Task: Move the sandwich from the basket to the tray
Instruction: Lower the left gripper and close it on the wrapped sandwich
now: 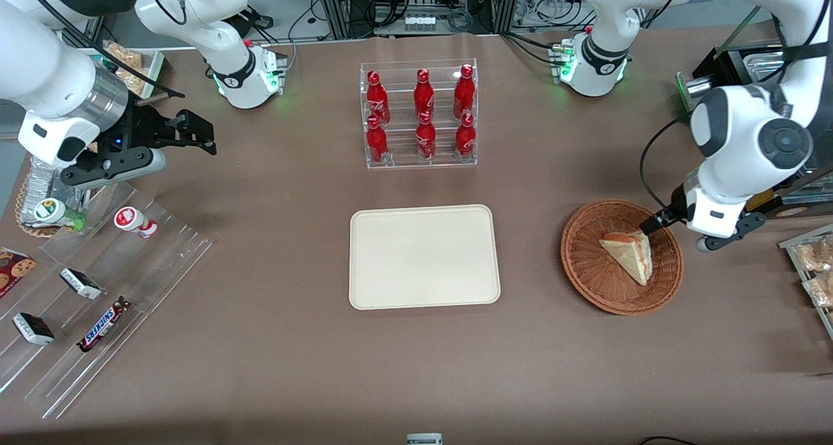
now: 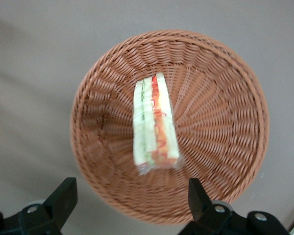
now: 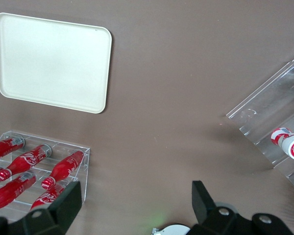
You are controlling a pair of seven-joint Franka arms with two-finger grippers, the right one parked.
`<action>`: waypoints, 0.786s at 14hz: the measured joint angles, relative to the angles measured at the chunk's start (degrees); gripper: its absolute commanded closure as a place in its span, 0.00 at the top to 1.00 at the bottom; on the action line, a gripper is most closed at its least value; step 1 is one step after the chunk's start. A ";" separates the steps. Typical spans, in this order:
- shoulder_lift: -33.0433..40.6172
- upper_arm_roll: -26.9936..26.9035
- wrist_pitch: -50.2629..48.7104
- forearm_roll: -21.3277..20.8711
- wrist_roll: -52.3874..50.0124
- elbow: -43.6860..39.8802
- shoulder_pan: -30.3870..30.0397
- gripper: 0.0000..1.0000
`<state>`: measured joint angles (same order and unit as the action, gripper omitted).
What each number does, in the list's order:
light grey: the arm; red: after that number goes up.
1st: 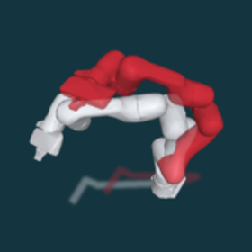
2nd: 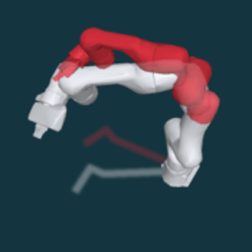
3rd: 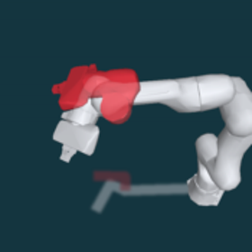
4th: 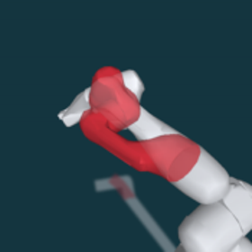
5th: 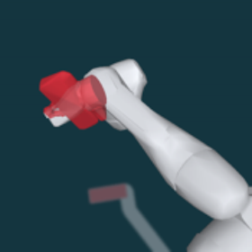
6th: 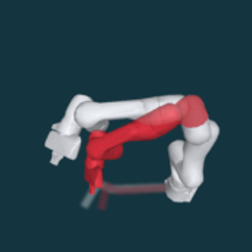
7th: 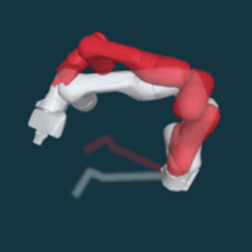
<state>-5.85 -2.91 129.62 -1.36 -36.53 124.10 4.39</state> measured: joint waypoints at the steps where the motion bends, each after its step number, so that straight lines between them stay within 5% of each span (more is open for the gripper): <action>1: -1.11 0.06 2.50 -0.03 -6.18 0.37 0.55 1.00; 6: -7.56 0.02 12.84 -0.06 -17.61 2.15 2.03 0.98; 7: -8.42 -0.09 13.45 -0.05 -17.63 2.64 1.99 0.72; 8: -9.13 -0.16 13.62 -0.06 -17.70 2.86 1.97 0.24; 9: -9.73 -0.18 13.70 -0.06 -17.92 2.89 1.96 0.08; 11: -10.21 -0.18 13.95 -0.05 -18.03 2.78 1.96 0.01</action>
<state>-16.06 -3.09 143.57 -1.41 -54.56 126.88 6.35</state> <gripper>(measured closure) 0.233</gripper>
